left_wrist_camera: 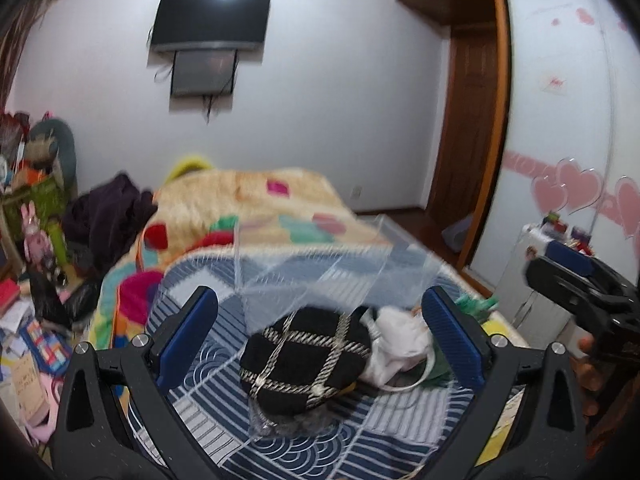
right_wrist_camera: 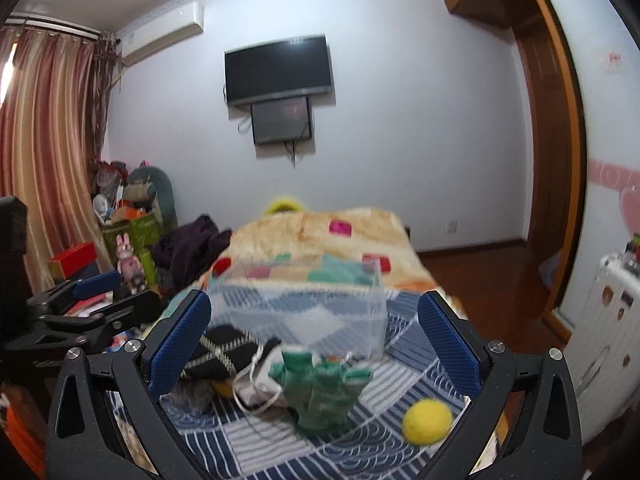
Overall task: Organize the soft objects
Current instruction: 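Grasp the green knitted glove with the right tool while the left tool grasps the black chain bag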
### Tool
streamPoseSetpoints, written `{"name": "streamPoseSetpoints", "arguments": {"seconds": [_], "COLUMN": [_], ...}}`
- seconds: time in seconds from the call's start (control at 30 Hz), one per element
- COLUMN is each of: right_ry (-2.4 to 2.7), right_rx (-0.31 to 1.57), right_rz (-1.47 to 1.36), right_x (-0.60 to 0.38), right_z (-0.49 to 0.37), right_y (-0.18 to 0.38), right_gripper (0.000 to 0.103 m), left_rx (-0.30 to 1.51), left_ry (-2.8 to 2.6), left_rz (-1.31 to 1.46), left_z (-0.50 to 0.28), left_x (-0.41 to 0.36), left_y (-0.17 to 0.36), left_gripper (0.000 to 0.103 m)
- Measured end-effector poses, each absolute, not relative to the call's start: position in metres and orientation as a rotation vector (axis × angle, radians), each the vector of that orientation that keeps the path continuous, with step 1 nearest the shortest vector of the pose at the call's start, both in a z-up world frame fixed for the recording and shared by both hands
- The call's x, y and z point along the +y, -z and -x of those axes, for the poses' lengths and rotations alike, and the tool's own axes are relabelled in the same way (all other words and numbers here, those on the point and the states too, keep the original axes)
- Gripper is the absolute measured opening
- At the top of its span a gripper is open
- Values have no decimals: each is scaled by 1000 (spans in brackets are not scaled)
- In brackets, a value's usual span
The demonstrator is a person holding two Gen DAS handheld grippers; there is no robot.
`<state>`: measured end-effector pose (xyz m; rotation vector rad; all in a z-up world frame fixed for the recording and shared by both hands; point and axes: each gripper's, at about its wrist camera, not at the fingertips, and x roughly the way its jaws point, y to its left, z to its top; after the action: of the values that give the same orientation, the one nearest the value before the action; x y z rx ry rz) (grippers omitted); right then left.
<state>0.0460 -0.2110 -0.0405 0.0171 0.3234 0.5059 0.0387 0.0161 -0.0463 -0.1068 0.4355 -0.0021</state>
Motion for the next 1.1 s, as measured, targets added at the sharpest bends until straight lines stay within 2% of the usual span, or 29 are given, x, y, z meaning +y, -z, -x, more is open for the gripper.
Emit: {"name": "streamPoseSetpoints", "arguments": {"seconds": [0.37, 0.43, 0.63, 0.7, 0.97, 1.0, 1.1], "right_ry": [-521, -528, -535, -542, -553, -553, -552], "right_rx": [554, 582, 617, 627, 620, 617, 607], "right_rz": [-29, -48, -40, -34, 6, 6, 3], "right_x": [-209, -211, -212, -209, -206, -206, -207], "right_z": [-70, -72, -73, -76, -75, -75, -76], "right_y": [91, 97, 101, 104, 104, 103, 100], "right_gripper": [103, 100, 77, 61, 27, 24, 17], "left_rx": [594, 605, 634, 645, 652, 648, 625], "left_ry": [-2, -16, -14, -22, 2, 3, 13], "left_rz": [147, 145, 167, 174, 155, 148, 140], "left_z": [-76, -79, -85, -88, -87, -86, -79], "left_x": [25, 26, 32, 35, 34, 33, 31], "left_y": [99, 101, 111, 115, 120, 120, 115], "left_gripper": [103, 96, 77, 59, 13, 9, 8]}}
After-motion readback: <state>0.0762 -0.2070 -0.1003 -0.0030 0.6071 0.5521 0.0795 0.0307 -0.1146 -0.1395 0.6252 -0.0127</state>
